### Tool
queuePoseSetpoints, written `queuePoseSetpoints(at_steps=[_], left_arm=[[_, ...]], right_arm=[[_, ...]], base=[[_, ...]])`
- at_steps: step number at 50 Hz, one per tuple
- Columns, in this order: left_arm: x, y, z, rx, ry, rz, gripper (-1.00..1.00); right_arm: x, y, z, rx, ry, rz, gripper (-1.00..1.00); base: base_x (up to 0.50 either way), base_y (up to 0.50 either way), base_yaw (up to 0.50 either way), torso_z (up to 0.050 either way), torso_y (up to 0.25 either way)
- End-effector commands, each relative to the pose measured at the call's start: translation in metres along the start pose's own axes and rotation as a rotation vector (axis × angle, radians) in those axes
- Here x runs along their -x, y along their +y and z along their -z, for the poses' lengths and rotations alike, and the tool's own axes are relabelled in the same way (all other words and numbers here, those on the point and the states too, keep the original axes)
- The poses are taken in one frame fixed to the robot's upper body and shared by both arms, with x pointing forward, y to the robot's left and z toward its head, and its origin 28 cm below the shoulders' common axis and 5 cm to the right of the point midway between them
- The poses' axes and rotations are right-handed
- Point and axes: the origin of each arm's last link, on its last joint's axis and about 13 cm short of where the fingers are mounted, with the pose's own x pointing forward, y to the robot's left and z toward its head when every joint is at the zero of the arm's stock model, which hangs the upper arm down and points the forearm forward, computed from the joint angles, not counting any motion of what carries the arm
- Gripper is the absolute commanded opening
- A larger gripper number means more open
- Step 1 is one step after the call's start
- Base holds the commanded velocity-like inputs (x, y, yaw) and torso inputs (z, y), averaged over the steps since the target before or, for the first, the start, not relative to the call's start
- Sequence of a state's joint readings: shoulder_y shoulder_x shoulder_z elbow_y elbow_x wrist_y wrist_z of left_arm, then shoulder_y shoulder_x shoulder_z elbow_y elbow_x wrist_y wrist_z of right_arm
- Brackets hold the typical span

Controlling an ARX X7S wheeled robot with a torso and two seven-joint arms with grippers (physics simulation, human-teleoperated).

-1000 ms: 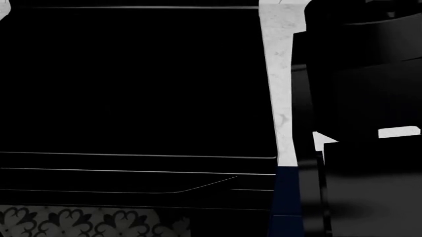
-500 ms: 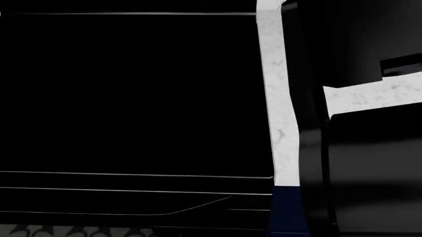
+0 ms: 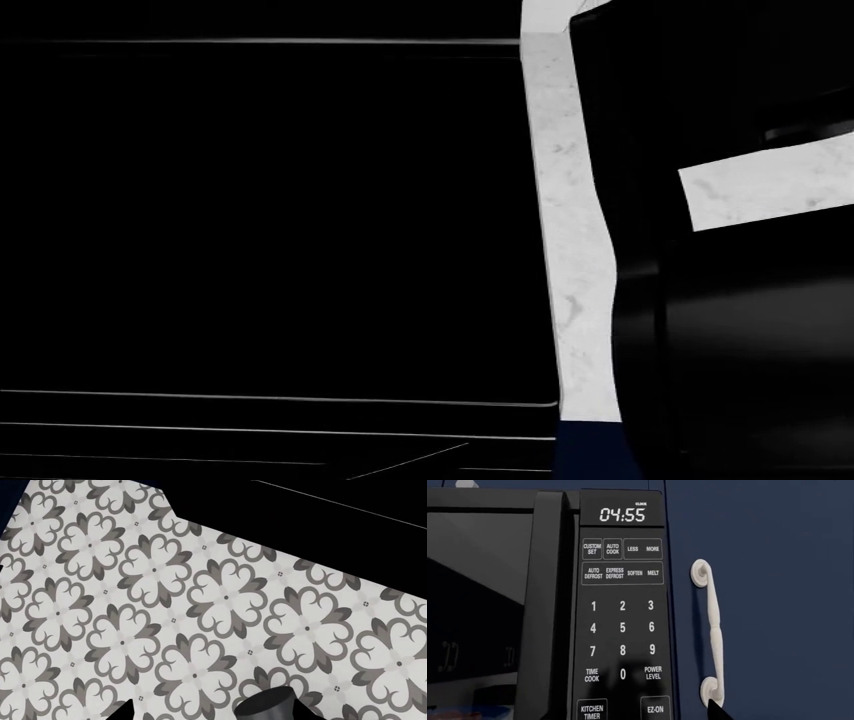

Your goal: Press the stop button on the microwave

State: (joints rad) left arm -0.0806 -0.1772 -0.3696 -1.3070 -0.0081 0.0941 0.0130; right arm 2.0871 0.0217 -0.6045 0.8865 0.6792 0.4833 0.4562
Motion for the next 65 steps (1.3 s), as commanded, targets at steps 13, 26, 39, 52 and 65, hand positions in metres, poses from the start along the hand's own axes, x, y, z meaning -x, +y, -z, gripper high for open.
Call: queuePoseSetpoints(at_steps=[13,26,39,52,65], left_arm=[[0.000,0.000,0.001,0.000,0.003,-0.001,1.00],[0.000,0.000,0.001,0.000,0.003,-0.001,1.00],[0.000,0.000,0.001,0.000,0.003,-0.001,1.00],[0.000,0.000,0.001,0.000,0.003,-0.001,1.00],[0.000,0.000,0.001,0.000,0.003,-0.001,1.00]], right_arm=[[-0.005,-0.001,0.003,-0.018,-0.032,-0.024,1.00],[0.001,0.004,0.000,-0.014,-0.069,-0.063,1.00],[0.002,0.009,0.004,0.025,-0.071,-0.063,1.00],[0.003,0.012,-0.004,0.041,-0.095,-0.044,1.00],[0.005,0.013,0.005,0.057,-0.088,-0.066,1.00]], base=[[0.15,-0.10,0.00,0.050,0.000],[0.04,-0.01,0.00,0.050,0.000],[0.26,0.00,0.00,0.050,0.000],[0.19,0.00,0.00,0.050,0.000],[0.02,0.00,0.00,0.050,0.000]])
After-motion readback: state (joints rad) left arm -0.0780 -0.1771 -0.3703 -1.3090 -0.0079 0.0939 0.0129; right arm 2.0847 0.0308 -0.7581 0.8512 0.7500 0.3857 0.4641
